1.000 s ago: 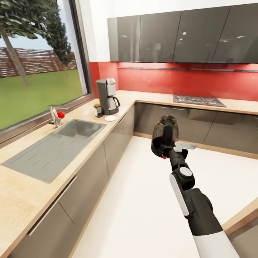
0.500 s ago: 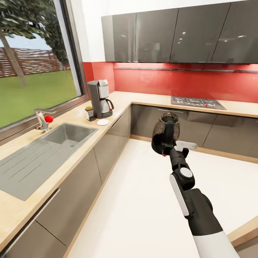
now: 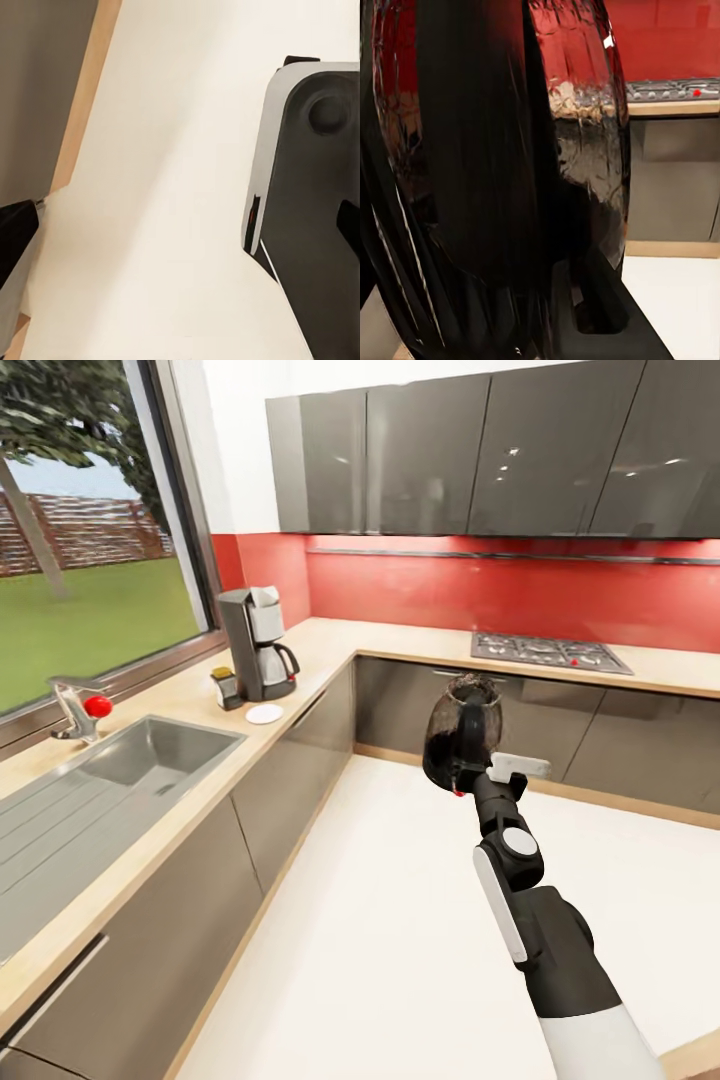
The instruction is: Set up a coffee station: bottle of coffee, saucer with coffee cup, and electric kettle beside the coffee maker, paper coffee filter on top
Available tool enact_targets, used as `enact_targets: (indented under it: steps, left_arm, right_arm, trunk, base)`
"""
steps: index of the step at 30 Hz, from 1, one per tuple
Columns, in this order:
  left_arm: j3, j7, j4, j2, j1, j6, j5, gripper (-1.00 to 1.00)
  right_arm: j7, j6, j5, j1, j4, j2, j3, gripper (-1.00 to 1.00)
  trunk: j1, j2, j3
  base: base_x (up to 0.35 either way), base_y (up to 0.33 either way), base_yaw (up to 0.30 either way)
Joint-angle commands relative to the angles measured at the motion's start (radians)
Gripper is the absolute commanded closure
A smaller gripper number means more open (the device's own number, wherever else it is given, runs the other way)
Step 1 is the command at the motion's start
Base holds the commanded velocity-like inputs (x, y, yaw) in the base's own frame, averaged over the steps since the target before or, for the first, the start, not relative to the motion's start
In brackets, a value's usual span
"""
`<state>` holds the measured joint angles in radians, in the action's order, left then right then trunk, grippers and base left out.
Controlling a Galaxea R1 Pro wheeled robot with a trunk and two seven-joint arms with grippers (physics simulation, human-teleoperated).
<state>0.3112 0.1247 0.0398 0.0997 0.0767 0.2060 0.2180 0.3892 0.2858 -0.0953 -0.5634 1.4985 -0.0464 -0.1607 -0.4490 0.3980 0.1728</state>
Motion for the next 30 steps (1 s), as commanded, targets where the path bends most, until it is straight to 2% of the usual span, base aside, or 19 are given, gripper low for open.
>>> enact_targets:
  steps: [1, 15, 30]
  left_arm:
    - [0.006, 0.004, -0.001, 0.000, 0.001, 0.004, 0.011, -1.00]
    - [0.006, 0.006, -0.001, 0.000, 0.001, 0.004, 0.011, -1.00]
    - [0.006, 0.004, -0.001, 0.000, 0.001, 0.004, 0.011, -1.00]
  right_arm:
    - [0.008, 0.003, -0.006, -0.001, 0.002, 0.000, -0.002, 1.00]
    - [0.008, 0.003, -0.006, -0.001, 0.002, 0.000, -0.002, 1.00]
    - [0.008, 0.003, -0.006, -0.001, 0.002, 0.000, -0.002, 1.00]
  trunk:
    - [-0.001, 0.002, 0.002]
    - [-0.001, 0.002, 0.002]
    - [-0.001, 0.002, 0.002]
  base:
    - [0.289, -0.199, 0.000]
    - [0.300, -0.175, 0.000]
    - [0.336, -0.010, 0.000]
